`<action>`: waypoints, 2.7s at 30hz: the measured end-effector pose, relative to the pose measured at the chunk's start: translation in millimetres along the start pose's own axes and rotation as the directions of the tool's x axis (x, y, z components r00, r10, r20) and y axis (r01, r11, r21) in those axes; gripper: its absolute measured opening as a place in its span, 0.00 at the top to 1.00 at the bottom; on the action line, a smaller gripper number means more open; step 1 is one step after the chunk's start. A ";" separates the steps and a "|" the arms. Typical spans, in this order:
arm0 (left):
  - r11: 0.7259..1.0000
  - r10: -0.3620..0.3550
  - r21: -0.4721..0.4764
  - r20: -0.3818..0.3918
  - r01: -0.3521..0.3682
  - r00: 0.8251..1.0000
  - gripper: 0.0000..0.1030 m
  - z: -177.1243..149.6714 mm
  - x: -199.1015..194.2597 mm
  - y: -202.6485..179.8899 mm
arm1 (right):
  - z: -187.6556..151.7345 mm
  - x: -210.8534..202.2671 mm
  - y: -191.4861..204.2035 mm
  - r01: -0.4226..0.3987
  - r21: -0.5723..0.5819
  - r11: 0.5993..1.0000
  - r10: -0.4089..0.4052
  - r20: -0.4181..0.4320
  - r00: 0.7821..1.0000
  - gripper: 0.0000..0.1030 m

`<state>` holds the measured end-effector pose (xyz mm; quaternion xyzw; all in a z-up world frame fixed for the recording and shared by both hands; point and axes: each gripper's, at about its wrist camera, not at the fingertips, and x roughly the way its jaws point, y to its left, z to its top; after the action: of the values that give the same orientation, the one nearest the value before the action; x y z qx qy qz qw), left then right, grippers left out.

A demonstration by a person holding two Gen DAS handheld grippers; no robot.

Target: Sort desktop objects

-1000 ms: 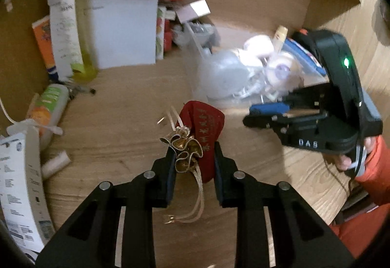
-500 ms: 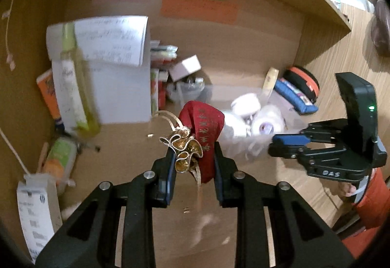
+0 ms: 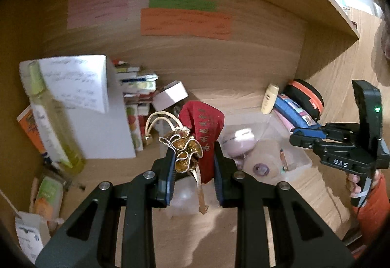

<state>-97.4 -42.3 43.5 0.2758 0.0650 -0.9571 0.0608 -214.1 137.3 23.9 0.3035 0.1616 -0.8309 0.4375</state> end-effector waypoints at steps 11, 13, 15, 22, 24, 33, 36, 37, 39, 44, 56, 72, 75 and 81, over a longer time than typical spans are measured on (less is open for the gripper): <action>1.000 -0.027 -0.008 -0.046 0.027 0.999 0.74 17.8 40.7 -8.9 | 9.9 33.1 -34.9 0.034 0.047 0.998 -0.032 -0.046 0.998 0.82; 1.000 -0.028 -0.009 -0.063 0.028 0.998 0.74 18.1 50.4 -9.0 | 9.0 36.6 -37.7 0.029 0.051 0.998 -0.026 -0.052 0.998 0.82; 0.999 -0.036 -0.009 -0.088 0.035 0.996 0.74 16.1 60.2 -7.6 | 8.0 40.5 -40.2 0.037 0.051 0.998 -0.033 -0.061 0.998 0.82; 0.999 -0.046 -0.017 -0.153 0.044 0.987 0.74 7.2 89.5 -3.8 | 6.5 50.9 -46.9 0.048 0.053 0.997 -0.044 -0.079 0.996 0.82; 0.999 -0.052 -0.019 -0.165 0.049 0.985 0.74 4.5 94.0 -3.3 | 6.7 51.4 -47.1 0.048 0.055 0.997 -0.043 -0.077 0.996 0.82; 0.998 -0.065 -0.018 -0.176 0.063 0.982 0.70 0.3 97.2 -4.3 | 9.1 62.4 -43.0 0.063 0.036 0.997 -0.058 -0.108 0.992 0.82; 0.998 -0.068 -0.017 -0.159 0.066 0.985 0.59 2.3 90.9 -4.5 | 7.7 62.9 -36.8 0.062 0.015 0.998 -0.059 -0.119 0.991 0.82; 0.997 -0.071 -0.017 -0.153 0.069 0.986 0.57 2.7 89.0 -4.3 | 7.7 61.8 -34.6 0.059 0.007 0.998 -0.058 -0.116 0.992 0.82; 0.997 -0.076 -0.011 -0.136 0.075 0.988 0.45 4.1 83.3 -6.1 | 8.7 56.5 -29.1 0.076 -0.011 0.997 -0.076 -0.097 0.992 0.71; 0.998 -0.062 0.013 -0.093 0.064 0.994 0.31 7.8 69.1 -12.3 | 13.3 39.8 -22.8 0.134 -0.024 0.991 -0.134 -0.037 0.990 0.42; 0.999 -0.034 0.039 -0.037 0.035 0.999 0.06 6.0 26.2 -22.6 | 10.2 3.2 3.3 0.191 -0.054 0.980 -0.190 0.021 0.982 0.06; 0.998 0.053 -0.021 0.012 -0.053 0.999 0.05 -36.5 -18.4 -23.8 | -26.9 -41.8 44.8 0.210 -0.041 0.977 -0.204 0.124 0.971 0.01; 0.997 0.074 -0.037 0.027 -0.073 0.997 0.05 -42.3 -19.7 -26.7 | -31.9 -46.1 50.7 0.209 -0.007 0.978 -0.205 0.165 0.965 0.00; 0.988 0.154 -0.008 0.065 -0.154 0.986 0.05 -54.2 -24.2 -41.1 | -41.3 -46.4 58.0 0.239 0.029 0.971 -0.240 0.183 0.953 0.00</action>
<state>-55.2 8.7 14.8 0.2487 0.0430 -0.9579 0.1372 -131.2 155.8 22.1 0.2046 0.1531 -0.9029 0.3456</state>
